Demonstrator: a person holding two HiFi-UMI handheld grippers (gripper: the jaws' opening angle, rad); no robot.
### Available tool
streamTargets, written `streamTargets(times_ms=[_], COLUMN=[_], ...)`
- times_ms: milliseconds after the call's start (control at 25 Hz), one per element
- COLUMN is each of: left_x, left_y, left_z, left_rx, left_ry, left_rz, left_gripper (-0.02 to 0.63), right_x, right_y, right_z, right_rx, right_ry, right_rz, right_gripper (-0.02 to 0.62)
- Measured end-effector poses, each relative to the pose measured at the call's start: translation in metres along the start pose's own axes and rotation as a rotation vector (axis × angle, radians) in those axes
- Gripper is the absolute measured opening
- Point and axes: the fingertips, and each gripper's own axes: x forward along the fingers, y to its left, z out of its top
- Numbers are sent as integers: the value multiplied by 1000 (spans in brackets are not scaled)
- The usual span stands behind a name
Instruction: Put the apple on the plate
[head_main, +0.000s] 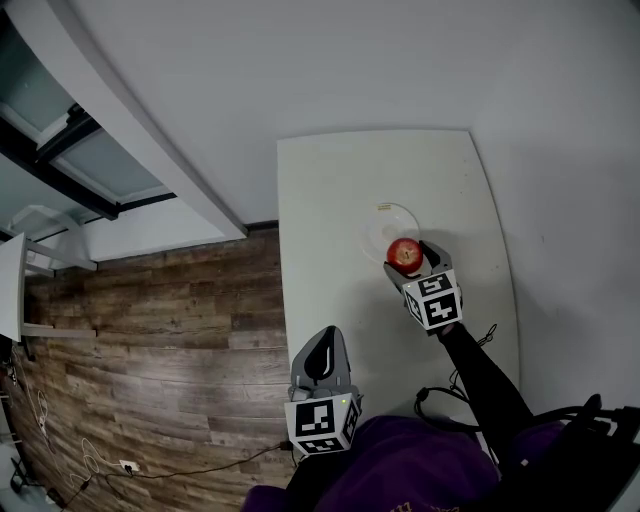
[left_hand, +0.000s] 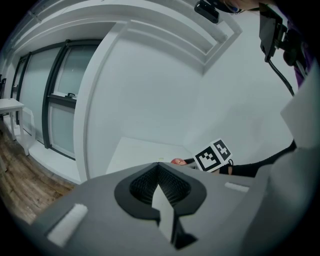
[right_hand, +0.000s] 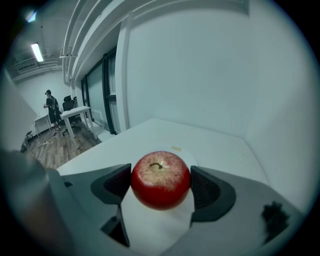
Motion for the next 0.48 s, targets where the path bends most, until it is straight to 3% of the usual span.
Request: streamTargets(times_ms=[480], left_x=[8], left_y=[1], left_z=[-3], left_rx=[7], left_ry=[27], left_rz=[-6], left_gripper=[6], right_x=[19], right_y=[-4], right_z=[11], right_rx=[-9], right_ry=[-6], right_rz=[5], right_gripper=[374])
